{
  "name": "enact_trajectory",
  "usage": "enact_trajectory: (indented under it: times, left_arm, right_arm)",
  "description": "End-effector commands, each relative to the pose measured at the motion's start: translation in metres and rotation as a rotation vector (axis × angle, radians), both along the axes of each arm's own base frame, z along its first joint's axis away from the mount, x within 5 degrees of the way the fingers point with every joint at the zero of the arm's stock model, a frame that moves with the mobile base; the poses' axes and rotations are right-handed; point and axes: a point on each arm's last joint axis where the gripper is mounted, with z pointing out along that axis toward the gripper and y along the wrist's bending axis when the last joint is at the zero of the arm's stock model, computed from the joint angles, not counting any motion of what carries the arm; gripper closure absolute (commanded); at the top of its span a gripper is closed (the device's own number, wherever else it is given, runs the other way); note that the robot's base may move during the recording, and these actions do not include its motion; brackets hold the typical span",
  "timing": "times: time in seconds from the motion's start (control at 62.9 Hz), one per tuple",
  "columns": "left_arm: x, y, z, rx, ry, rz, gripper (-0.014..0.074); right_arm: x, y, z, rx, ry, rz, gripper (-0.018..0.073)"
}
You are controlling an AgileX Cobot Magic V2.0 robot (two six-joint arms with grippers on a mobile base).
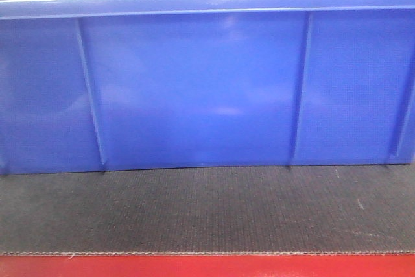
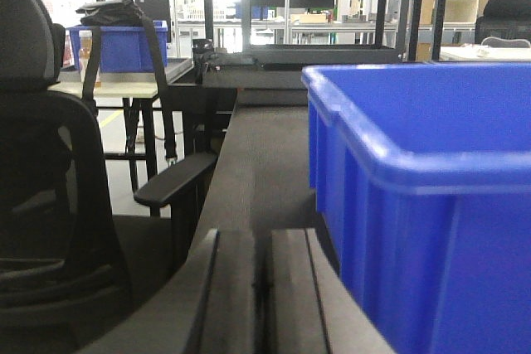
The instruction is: Move blue bin to conveyor side
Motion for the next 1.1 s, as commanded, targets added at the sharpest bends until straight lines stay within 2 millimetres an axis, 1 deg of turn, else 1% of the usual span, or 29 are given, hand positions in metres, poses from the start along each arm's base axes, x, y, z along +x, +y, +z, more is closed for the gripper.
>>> enact_trajectory:
  times: [0.0,0.127,1.082]
  left_arm:
    - [-0.0003,0.0001,-0.0036,-0.001,-0.009,0.001,0.0585]
    - [-0.0002,0.0,-0.0083,-0.003,0.043,0.0,0.0585]
    - [-0.0002,0.0,-0.0078,-0.003,0.036,0.0,0.0585]
  right_arm:
    - [-0.0006,-0.0005,0.0028,-0.01,-0.034,-0.007,0.0648]
    - [-0.0006,-0.0005,0.0028,-0.01,-0.034,-0.007,0.0648]
    - [-0.0006,-0.0005,0.0032,-0.01,-0.039,-0.007,0.0648]
